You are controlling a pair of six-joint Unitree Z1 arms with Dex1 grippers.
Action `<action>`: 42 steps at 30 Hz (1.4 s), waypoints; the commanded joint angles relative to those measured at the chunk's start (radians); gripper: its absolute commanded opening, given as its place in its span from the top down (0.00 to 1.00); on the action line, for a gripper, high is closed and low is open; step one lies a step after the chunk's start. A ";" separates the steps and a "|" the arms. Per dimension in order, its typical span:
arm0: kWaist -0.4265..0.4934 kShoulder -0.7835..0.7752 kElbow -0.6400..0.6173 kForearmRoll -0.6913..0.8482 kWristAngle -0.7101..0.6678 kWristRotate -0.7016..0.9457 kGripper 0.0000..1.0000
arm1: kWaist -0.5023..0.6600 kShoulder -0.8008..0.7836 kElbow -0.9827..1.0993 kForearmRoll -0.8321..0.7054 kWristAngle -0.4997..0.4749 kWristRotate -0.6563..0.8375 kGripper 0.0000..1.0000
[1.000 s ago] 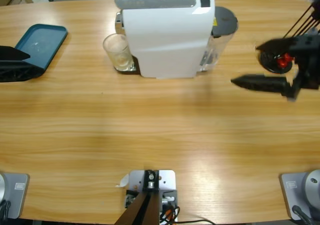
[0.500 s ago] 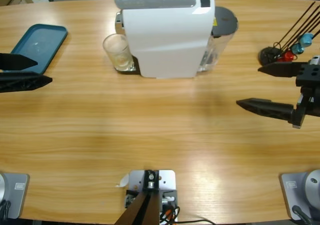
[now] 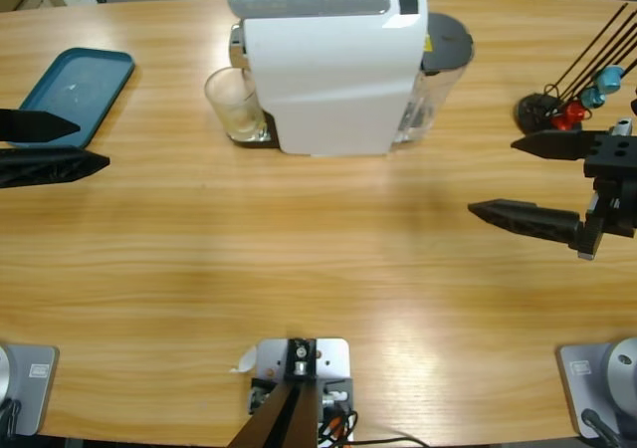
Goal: Pour coffee
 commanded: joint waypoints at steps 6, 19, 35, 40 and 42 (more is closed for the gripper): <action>-0.020 0.014 0.041 -0.017 0.008 -0.008 0.09 | 0.011 0.014 0.036 -0.011 -0.009 0.015 0.00; -0.026 0.025 0.041 -0.024 0.013 -0.008 0.09 | 0.011 0.021 0.035 -0.011 -0.009 0.015 0.00; -0.035 0.037 0.046 -0.036 0.013 -0.008 0.09 | 0.011 0.027 0.035 -0.011 -0.012 0.015 0.00; -0.035 0.045 0.047 -0.039 0.013 -0.008 0.09 | 0.011 0.029 0.035 -0.011 -0.012 0.015 0.00; -0.035 0.045 0.047 -0.039 0.013 -0.008 0.09 | 0.011 0.029 0.035 -0.011 -0.012 0.015 0.00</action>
